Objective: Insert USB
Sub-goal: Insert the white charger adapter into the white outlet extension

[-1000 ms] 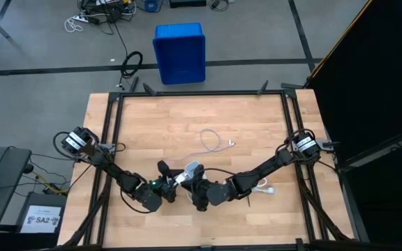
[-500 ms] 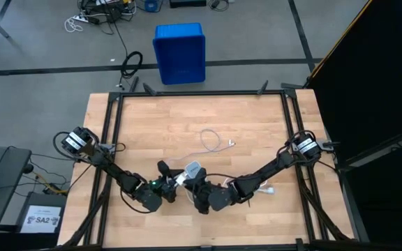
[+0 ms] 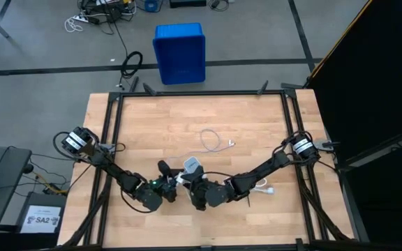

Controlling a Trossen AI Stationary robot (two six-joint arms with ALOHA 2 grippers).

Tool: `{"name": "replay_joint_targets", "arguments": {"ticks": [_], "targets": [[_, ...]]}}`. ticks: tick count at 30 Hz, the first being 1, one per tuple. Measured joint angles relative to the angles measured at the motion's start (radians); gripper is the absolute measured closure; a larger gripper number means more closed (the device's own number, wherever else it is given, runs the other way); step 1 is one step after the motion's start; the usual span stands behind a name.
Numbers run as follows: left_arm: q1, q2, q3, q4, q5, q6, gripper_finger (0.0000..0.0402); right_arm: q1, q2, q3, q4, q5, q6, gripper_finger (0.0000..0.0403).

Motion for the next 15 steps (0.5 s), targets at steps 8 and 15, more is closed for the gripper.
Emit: {"name": "replay_joint_targets", "arguments": {"ticks": [8, 15], "targets": [[0.000, 0.000, 0.000, 0.014, 0.036, 0.004, 0.0255, -0.004, 0.001, -0.002, 0.031, 0.031, -0.014, 0.0219], [-0.004, 0.000, 0.000, 0.012, 0.083, 0.023, 0.0255, -0.007, 0.000, -0.001, 0.025, 0.041, -0.040, 0.0247]]}}
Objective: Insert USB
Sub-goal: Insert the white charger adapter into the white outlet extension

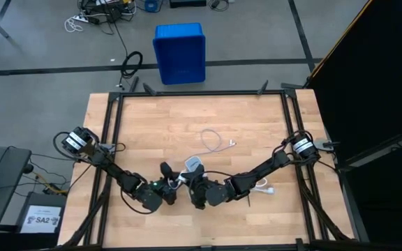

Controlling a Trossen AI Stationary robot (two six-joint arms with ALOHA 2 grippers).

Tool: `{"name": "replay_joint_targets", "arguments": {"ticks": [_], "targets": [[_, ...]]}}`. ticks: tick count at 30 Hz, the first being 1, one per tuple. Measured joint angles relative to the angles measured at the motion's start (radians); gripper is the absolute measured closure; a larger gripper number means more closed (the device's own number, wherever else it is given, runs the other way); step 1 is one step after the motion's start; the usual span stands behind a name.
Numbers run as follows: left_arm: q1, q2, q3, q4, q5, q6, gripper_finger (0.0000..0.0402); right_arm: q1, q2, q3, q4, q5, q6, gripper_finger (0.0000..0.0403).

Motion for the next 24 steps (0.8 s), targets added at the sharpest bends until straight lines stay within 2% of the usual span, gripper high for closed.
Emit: {"name": "replay_joint_targets", "arguments": {"ticks": [4, 12, 15, 19, 24], "targets": [[-0.003, 0.000, 0.000, 0.000, 0.031, 0.003, 0.0255, 0.000, 0.000, 0.000, -0.003, 0.003, -0.042, 0.0252], [-0.005, 0.000, 0.000, 0.000, 0.071, 0.012, 0.0255, -0.004, 0.002, -0.002, -0.026, 0.001, -0.075, 0.0228], [-0.005, 0.000, 0.000, 0.001, 0.068, 0.022, 0.0255, -0.006, 0.002, -0.002, -0.031, 0.003, -0.073, 0.0245], [-0.005, 0.000, 0.000, -0.001, 0.062, 0.024, 0.0255, -0.004, 0.002, -0.002, -0.025, 0.016, -0.064, 0.0291], [-0.018, -0.001, 0.001, -0.031, 0.055, 0.027, 0.0255, 0.007, 0.004, -0.004, 0.012, 0.051, -0.047, 0.0292]]}}
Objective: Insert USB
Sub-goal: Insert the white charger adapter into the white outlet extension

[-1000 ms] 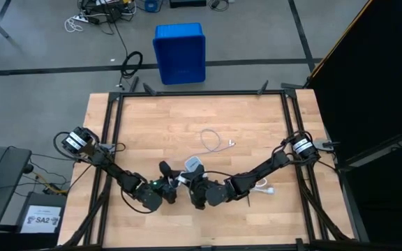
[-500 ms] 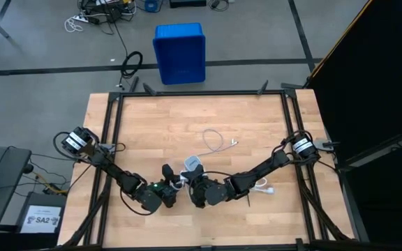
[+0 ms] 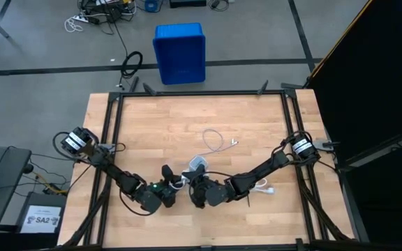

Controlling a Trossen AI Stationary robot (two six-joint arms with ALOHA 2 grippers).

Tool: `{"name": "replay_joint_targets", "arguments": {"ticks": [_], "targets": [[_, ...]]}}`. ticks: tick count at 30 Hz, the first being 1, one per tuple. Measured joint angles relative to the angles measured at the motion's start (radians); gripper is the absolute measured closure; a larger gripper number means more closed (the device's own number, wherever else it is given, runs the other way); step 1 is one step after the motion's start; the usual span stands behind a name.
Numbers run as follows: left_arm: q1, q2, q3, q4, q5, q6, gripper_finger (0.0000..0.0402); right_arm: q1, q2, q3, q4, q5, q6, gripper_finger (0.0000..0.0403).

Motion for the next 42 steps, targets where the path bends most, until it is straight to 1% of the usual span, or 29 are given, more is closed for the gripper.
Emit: {"name": "replay_joint_targets", "arguments": {"ticks": [6, 9, 14, 16, 19, 21, 24, 26, 28, 31, 33, 35, 37, 39, 42], "targets": [[-0.039, -0.026, 0.000, -0.056, -0.042, -0.022, 0.0255, 0.015, -0.002, 0.000, 0.044, 0.004, 0.036, 0.0292], [-0.052, -0.056, 0.000, -0.094, -0.045, -0.055, 0.0255, 0.024, -0.016, 0.000, 0.045, -0.033, 0.079, 0.0292], [-0.053, -0.117, 0.000, -0.197, -0.045, -0.176, 0.0255, 0.033, -0.051, 0.000, 0.026, -0.120, 0.167, 0.0292], [-0.053, -0.135, 0.000, -0.223, -0.042, -0.212, 0.0255, 0.033, -0.079, 0.000, -0.005, -0.166, 0.224, 0.0292], [-0.053, -0.165, 0.000, -0.251, -0.038, -0.239, 0.0255, 0.022, -0.123, 0.001, -0.083, -0.261, 0.333, 0.0292], [-0.054, -0.184, 0.000, -0.252, -0.038, -0.241, 0.0255, 0.005, -0.153, 0.001, -0.146, -0.354, 0.418, 0.0292], [-0.053, -0.216, 0.000, -0.253, -0.021, -0.241, 0.0255, -0.037, -0.188, 0.002, -0.208, -0.538, 0.544, 0.0293], [-0.048, -0.246, -0.007, -0.242, 0.027, -0.241, 0.0255, -0.070, -0.200, 0.002, -0.239, -0.687, 0.607, 0.0293], [-0.032, -0.282, -0.043, -0.192, 0.089, -0.237, 0.0255, -0.102, -0.201, 0.002, -0.243, -0.833, 0.653, 0.0292], [0.008, -0.351, -0.139, -0.068, 0.188, -0.237, 0.0260, -0.138, -0.201, 0.002, -0.243, -0.978, 0.690, 0.0292], [0.042, -0.394, -0.221, 0.064, 0.280, -0.237, 0.0267, -0.152, -0.201, 0.002, -0.240, -1.018, 0.706, 0.0292], [0.086, -0.413, -0.297, 0.231, 0.376, -0.237, 0.0274, -0.162, -0.201, 0.002, -0.230, -1.049, 0.708, 0.0292], [0.128, -0.413, -0.352, 0.383, 0.438, -0.241, 0.0279, -0.170, -0.201, 0.002, -0.205, -1.081, 0.712, 0.0293], [0.159, -0.412, -0.374, 0.451, 0.494, -0.239, 0.0281, -0.181, -0.201, 0.002, -0.185, -1.116, 0.728, 0.0293], [0.181, -0.412, -0.375, 0.454, 0.547, -0.232, 0.0278, -0.202, -0.201, 0.002, -0.177, -1.165, 0.752, 0.0293]]}}
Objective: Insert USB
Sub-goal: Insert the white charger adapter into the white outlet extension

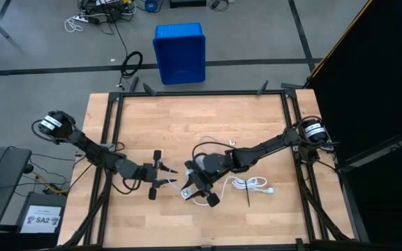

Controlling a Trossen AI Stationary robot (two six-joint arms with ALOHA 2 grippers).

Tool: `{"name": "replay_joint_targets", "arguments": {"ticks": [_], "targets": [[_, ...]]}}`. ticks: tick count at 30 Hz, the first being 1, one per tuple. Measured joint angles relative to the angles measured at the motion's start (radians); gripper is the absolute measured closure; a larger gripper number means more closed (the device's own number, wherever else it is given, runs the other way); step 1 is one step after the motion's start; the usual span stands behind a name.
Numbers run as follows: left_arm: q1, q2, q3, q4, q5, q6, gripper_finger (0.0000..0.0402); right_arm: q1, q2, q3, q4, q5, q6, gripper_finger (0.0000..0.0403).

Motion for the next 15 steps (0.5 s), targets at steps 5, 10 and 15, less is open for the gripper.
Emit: {"name": "replay_joint_targets", "arguments": {"ticks": [5, 10, 15], "targets": [[0.001, 0.000, 0.036, 0.003, 0.018, 0.069, 0.0255, -0.050, 0.000, 0.000, 0.002, -0.098, 0.110, 0.0293], [0.004, 0.000, 0.072, 0.001, 0.040, 0.108, 0.0225, -0.092, 0.000, 0.000, -0.001, -0.182, 0.202, 0.0291], [0.004, 0.000, 0.111, -0.019, 0.061, 0.155, 0.0201, -0.098, 0.000, 0.000, -0.016, -0.242, 0.211, 0.0291]]}}
